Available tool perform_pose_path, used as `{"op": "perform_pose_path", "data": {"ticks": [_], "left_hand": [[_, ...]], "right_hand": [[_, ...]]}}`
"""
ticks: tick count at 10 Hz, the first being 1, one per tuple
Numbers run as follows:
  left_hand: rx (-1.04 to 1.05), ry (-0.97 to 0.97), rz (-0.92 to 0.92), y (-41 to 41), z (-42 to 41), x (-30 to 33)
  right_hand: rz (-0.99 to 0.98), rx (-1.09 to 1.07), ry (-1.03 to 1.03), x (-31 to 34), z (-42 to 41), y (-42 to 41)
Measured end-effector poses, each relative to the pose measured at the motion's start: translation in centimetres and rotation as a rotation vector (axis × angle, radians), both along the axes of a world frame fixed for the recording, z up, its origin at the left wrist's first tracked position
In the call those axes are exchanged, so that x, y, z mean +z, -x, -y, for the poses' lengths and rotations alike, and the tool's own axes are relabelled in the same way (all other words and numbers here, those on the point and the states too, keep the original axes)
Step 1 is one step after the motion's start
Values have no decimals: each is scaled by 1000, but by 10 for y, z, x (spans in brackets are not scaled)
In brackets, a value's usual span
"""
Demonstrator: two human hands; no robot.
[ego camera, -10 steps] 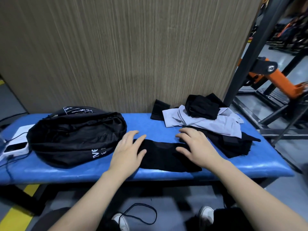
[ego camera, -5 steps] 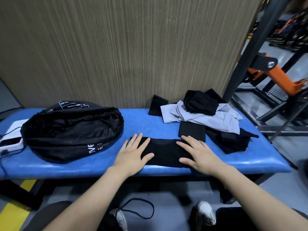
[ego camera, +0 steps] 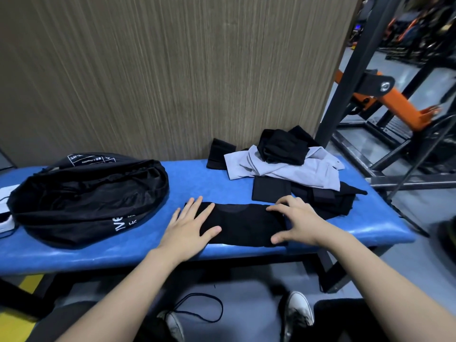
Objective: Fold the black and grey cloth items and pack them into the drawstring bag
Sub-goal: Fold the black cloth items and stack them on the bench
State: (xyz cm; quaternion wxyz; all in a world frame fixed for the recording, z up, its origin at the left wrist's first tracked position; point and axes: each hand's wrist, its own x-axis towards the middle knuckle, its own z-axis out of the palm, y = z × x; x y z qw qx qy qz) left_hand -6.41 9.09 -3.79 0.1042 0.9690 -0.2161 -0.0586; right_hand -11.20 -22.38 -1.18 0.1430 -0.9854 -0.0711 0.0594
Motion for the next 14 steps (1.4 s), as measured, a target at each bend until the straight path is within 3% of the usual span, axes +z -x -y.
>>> {"op": "perform_pose_path", "data": {"ticks": [2, 4, 7, 9, 12, 14], "left_hand": [[15, -6, 7, 1, 1, -3], [18, -5, 4, 2, 0, -2], [-10, 38, 5, 1, -8, -1], [45, 147, 54, 1, -11, 3], [3, 213, 118, -7, -14, 2], [-18, 234, 119, -7, -17, 0]], "right_hand": [[78, -114, -108, -3, -13, -6], [20, -64, -276, 3, -9, -1], [151, -161, -281, 11, 3, -4], [53, -231, -375, 19, 7, -4], [54, -356, -494, 21, 2, -6], [220, -265, -636, 38, -31, -13]]}}
